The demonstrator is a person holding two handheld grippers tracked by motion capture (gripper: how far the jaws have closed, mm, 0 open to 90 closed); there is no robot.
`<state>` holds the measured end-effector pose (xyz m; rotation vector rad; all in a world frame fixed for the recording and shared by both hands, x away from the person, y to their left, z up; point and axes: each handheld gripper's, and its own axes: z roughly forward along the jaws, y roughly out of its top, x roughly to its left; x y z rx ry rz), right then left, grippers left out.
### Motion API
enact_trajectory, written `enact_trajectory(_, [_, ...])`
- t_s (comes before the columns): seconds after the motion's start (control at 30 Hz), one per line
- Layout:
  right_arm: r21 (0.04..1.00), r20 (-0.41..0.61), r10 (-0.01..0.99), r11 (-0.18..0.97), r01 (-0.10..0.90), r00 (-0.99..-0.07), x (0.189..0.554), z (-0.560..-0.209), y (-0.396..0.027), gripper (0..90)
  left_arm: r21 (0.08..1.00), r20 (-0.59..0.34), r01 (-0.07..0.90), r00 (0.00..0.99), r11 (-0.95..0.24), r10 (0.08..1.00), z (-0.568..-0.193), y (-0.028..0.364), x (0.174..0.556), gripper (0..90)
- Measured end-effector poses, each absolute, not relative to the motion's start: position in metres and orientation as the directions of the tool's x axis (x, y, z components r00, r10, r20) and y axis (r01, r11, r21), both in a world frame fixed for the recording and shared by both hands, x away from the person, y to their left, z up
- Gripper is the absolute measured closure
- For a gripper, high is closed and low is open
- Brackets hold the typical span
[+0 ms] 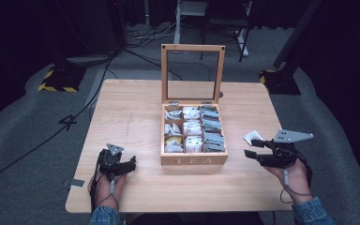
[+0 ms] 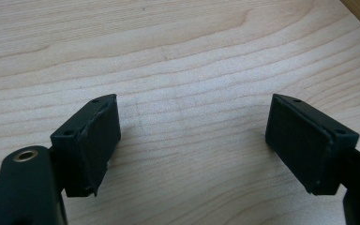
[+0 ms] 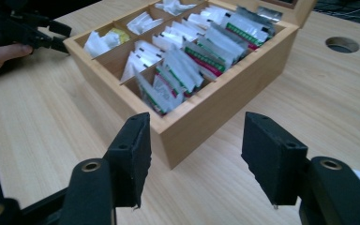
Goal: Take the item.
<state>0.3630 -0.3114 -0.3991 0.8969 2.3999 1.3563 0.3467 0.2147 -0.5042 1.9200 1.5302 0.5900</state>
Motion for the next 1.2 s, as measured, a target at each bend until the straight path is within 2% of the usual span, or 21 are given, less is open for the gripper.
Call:
enact_trajectory(0.27, [0.849,0.177,0.598,0.309,0.428,-0.782,0.359,-0.419,-0.311,41.8,0.697,-0.027,0.702,0.234,-0.15,0.972,-0.504,0.215,0.347,18.8])
enact_trajectory(0.33, [0.842,0.228,0.591,0.279,0.461,-0.774,0.361,-0.428,-0.311,41.8,0.697,-0.027,0.702,0.234,-0.149,0.972,-0.504,0.215,0.347,18.8])
enact_trajectory(0.63, [0.814,0.167,0.6,0.364,0.453,-0.782,0.36,-0.445,-0.303,42.1,0.696,-0.027,0.702,0.234,-0.15,0.972,-0.504,0.215,0.347,18.8])
enact_trajectory(0.73, [0.788,0.1,0.598,0.441,0.431,-0.795,0.36,-0.457,-0.297,43.2,0.697,-0.028,0.702,0.234,-0.149,0.972,-0.504,0.215,0.347,18.8])
enact_trajectory(0.87, [0.768,0.087,0.595,0.471,0.435,-0.799,0.361,-0.468,-0.294,43.1,0.697,-0.027,0.702,0.234,-0.15,0.972,-0.504,0.215,0.347,18.8])
enact_trajectory(1.1, [0.748,0.077,0.603,0.491,0.446,-0.794,0.362,-0.481,-0.288,40.3,0.697,-0.028,0.702,0.234,-0.149,0.972,-0.504,0.215,0.347,18.7])
enact_trajectory(1.2, [0.736,0.049,0.605,0.516,0.438,-0.795,0.362,-0.487,-0.285,35.6,0.697,-0.027,0.702,0.234,-0.149,0.972,-0.504,0.215,0.347,18.8])
